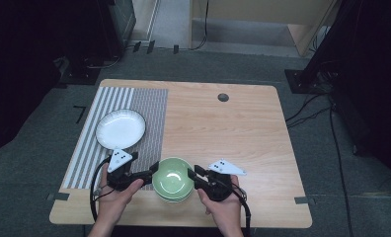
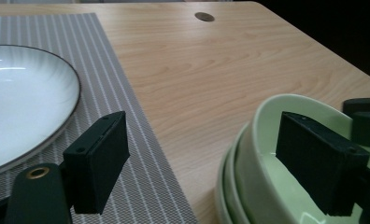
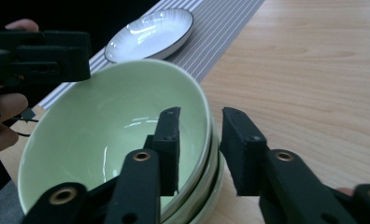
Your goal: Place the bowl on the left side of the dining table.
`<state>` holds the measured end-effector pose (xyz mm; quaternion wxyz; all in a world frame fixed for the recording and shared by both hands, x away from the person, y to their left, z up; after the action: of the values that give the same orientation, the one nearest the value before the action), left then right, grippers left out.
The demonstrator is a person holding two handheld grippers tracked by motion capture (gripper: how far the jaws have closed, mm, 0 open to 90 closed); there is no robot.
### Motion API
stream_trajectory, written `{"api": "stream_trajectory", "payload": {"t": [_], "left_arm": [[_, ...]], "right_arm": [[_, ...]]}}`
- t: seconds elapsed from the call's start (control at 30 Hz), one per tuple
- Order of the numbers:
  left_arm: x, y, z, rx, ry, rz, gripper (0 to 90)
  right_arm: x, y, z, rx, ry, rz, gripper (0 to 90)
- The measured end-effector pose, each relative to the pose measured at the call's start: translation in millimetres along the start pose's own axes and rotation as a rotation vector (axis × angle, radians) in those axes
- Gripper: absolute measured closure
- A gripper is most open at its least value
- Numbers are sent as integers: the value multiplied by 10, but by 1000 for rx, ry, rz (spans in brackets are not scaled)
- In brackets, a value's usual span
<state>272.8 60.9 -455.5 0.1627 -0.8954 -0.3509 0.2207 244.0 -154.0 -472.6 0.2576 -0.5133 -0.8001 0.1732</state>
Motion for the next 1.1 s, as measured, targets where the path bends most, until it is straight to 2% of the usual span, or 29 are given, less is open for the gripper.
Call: {"api": "stream_trajectory", "payload": {"t": [0.03, 0.07, 0.13, 0.17, 0.4, 0.43, 0.47, 0.5, 0.57, 0.67, 0.7, 0.73, 0.77, 0.8, 0.83, 0.87, 0.9, 1.0, 1.03, 1.1], "left_arm": [[-19, 15, 6, 4, 5, 5, 164], [-36, 29, 13, 9, 10, 10, 164], [-72, 61, 32, 20, 14, 23, 164], [-110, 103, 61, 39, 30, 31, 164], [-225, 231, 144, 88, 50, 53, 164], [-244, 253, 161, 97, 61, 49, 168], [-244, 253, 161, 97, 61, 49, 213], [-240, 257, 167, 96, 62, 21, 268], [-228, 257, 172, 100, 61, 13, 272], [-212, 250, 172, 99, 59, 7, 310], [-207, 243, 170, 97, 56, 5, 317], [-207, 243, 170, 97, 56, 5, 328], [-211, 237, 164, 93, 59, 8, 339], [-211, 237, 164, 93, 59, 8, 345], [-222, 233, 159, 92, 64, 9, 346], [-222, 233, 159, 92, 64, 9, 347], [-226, 233, 159, 93, 68, 6, 347], [-236, 236, 160, 94, 78, 1, 353], [-239, 236, 161, 95, 84, -1, 362], [-238, 227, 157, 85, 92, -12, 446]], "right_arm": [[22, 18, 14, 2, -10, -3, 750], [22, 18, 14, 2, -10, -3, 750], [10, 27, 10, -7, -14, 21, 817], [6, 30, 13, -10, -18, 29, 834], [16, 38, 13, -37, -41, 47, 858], [19, 27, 3, -71, -62, 60, 875], [19, 27, 3, -71, -62, 60, 875], [35, 11, -14, -113, -105, 71, 880], [51, 9, -16, -127, -131, 83, 879], [48, 14, -14, -117, -128, 77, 841], [32, 35, -1, -80, -120, 85, 741], [32, 35, -1, -80, -120, 85, 741], [36, 52, 15, -56, -114, 81, 771], [36, 52, 15, -56, -114, 81, 771], [55, 53, 21, -57, -124, 81, 827], [55, 53, 21, -57, -124, 81, 827], [74, 50, 20, -72, -148, 108, 845], [81, 44, 13, -104, -169, 122, 866], [106, 20, 2, -162, -210, 146, 881], [152, -18, -8, -217, -270, 159, 882]]}}
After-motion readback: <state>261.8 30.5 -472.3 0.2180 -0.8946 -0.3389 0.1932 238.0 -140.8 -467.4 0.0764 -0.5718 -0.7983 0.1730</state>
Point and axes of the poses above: each handheld gripper's, and its own axes: y roughly forward along the jaws, z roughly out of its underside, x roughly to its left, the point moved 5 cm from there along y, roughly forward along the jaws, and after that the axes turned 12 degrees about z, right-handed, at the moved point
